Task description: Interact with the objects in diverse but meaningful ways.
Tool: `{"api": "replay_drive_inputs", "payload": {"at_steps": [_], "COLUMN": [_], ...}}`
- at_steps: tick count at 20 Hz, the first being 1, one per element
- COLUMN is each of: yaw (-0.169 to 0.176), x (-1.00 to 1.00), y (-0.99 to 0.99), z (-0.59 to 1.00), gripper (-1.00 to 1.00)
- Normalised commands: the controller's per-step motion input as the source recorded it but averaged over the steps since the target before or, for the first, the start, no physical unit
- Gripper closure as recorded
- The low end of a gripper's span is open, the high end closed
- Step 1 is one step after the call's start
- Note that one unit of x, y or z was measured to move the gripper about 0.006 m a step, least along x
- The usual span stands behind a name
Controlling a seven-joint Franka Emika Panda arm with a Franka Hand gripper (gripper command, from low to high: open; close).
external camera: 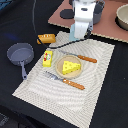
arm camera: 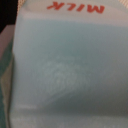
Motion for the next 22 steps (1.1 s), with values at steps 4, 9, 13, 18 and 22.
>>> {"api": "replay_drive_inputs", "payload": {"at_steps": [4,9,13,18,22], "yaw": [0.052,0.028,0.000,0.001,0.002], "x": [-0.34,-0.13,-0.02,-0.08,-0.16], "y": [0.14,0.23,0.29,0.24,0.08], "z": [-0.22,0.11,0.67,0.69,0.55], "gripper": [1.00,-1.00,-1.00,-1.00,-1.00]}}
